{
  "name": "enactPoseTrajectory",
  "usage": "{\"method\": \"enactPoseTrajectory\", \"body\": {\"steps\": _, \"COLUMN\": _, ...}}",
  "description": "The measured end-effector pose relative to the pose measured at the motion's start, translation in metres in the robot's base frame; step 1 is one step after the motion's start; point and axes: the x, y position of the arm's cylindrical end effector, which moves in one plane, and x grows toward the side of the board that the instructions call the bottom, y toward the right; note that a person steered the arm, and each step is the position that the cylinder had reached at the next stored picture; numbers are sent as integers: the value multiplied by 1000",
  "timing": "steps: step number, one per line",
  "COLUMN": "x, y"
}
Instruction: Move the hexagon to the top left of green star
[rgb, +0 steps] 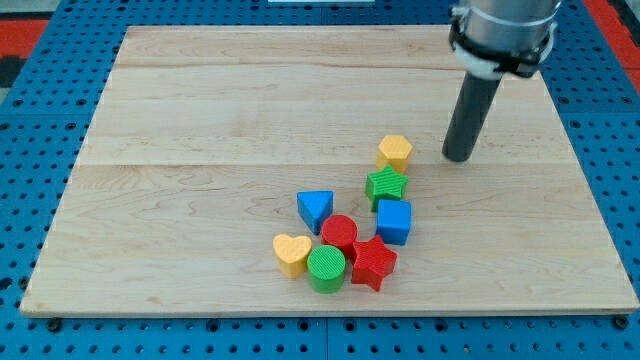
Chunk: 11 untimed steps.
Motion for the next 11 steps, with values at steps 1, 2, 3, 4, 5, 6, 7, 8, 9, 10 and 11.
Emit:
{"method": "enactPoseTrajectory", "body": {"steps": 1, "x": -37, "y": -9}}
{"method": "enactPoseTrajectory", "body": {"steps": 2, "x": -37, "y": -45}}
{"method": "enactPoseTrajectory", "body": {"steps": 3, "x": -20, "y": -72}}
{"method": "enactPoseTrajectory", "body": {"steps": 4, "x": 1, "y": -83}}
{"method": "enactPoseTrajectory", "body": {"steps": 5, "x": 0, "y": -46}}
{"method": "enactPoseTrajectory", "body": {"steps": 6, "x": 39, "y": -42}}
{"method": "enactPoseTrajectory", "body": {"steps": 7, "x": 39, "y": -42}}
{"method": "enactPoseTrajectory", "body": {"steps": 8, "x": 39, "y": -47}}
{"method": "enactPoseTrajectory", "body": {"steps": 9, "x": 39, "y": -60}}
{"method": "enactPoseTrajectory", "body": {"steps": 10, "x": 38, "y": -82}}
{"method": "enactPoseTrajectory", "body": {"steps": 11, "x": 38, "y": -102}}
